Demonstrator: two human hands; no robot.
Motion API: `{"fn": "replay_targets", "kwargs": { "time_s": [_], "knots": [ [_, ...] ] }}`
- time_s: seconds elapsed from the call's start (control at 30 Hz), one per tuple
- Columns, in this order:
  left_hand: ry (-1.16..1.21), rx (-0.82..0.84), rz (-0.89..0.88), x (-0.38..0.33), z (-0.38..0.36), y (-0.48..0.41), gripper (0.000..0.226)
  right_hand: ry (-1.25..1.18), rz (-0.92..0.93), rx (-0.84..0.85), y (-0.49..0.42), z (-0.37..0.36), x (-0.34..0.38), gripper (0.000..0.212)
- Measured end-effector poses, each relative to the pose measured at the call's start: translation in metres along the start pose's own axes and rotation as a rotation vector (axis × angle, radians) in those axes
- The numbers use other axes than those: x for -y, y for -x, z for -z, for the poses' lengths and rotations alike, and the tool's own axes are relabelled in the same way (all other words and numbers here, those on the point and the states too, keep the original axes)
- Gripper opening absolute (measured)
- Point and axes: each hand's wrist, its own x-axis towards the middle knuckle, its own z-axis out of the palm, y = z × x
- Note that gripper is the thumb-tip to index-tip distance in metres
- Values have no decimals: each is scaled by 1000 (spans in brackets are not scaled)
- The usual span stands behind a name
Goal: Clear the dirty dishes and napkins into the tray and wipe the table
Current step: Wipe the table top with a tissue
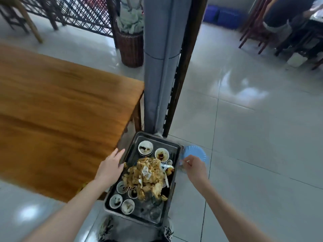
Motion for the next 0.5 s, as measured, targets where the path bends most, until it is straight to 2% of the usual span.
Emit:
{"fn": "replay_targets", "kwargs": {
  "time_s": [0.23, 0.5],
  "knots": [
    [108, -82, 199, 10, -24, 78, 57, 169, 192, 182, 3, -1, 1, 19],
    [269, -189, 403, 47, -46, 167, 59, 186, 412, 291, 41, -33, 29, 19]
  ]
}}
